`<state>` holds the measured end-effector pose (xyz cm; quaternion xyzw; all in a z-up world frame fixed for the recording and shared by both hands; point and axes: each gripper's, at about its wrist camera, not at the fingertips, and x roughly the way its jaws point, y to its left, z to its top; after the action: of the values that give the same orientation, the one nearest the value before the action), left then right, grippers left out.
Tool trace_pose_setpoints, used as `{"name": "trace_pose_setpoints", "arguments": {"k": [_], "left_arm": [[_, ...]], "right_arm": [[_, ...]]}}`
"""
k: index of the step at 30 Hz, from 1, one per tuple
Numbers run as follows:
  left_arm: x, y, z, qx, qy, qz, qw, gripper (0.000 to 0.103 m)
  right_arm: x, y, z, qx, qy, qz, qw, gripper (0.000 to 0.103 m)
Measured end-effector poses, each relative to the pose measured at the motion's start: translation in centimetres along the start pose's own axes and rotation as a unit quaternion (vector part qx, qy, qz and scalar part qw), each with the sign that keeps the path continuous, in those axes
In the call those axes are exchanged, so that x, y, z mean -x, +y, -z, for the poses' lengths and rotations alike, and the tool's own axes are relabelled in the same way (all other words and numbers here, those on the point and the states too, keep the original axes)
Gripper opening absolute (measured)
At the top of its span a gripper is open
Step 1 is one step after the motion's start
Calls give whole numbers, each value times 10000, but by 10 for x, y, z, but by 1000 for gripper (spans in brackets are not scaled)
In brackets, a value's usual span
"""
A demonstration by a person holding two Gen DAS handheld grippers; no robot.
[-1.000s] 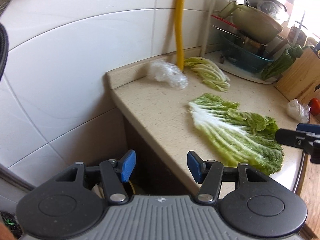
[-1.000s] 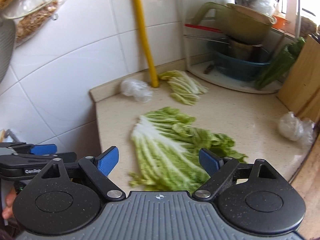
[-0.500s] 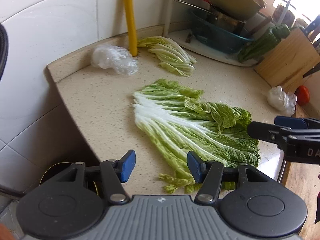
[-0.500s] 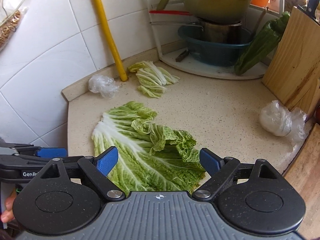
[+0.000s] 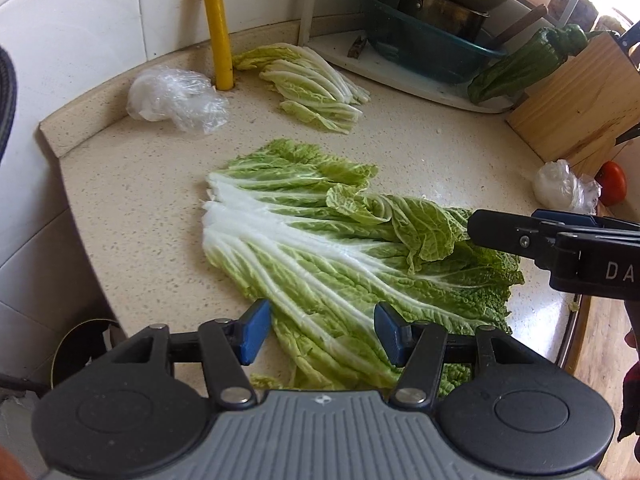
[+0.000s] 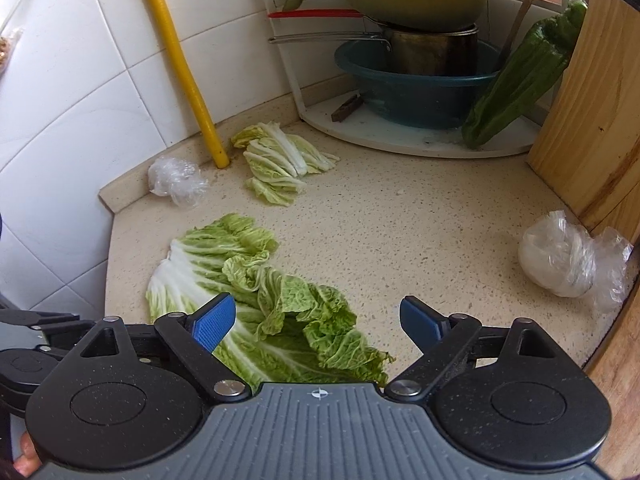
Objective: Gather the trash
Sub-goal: 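Move both open grippers over the napa cabbage leaves on the counter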
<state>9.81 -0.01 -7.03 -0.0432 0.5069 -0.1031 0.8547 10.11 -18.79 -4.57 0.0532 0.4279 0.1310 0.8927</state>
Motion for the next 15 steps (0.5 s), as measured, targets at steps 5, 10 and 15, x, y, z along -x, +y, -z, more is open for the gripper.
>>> {"name": "trace_pose_setpoints", "arguments": {"k": [5, 10, 15], "left_arm": [[-1, 4, -2, 78, 1, 237, 9997, 65], [-2, 9, 3, 144, -84, 596, 9981, 86], [-5, 0, 12, -391, -156, 711, 9966, 102]], "right_arm": [[-2, -13, 0, -109, 10, 1, 9999, 95], [-4, -21, 0, -174, -16, -8, 9998, 95], [1, -33, 1, -342, -106, -8, 9994, 95]]}}
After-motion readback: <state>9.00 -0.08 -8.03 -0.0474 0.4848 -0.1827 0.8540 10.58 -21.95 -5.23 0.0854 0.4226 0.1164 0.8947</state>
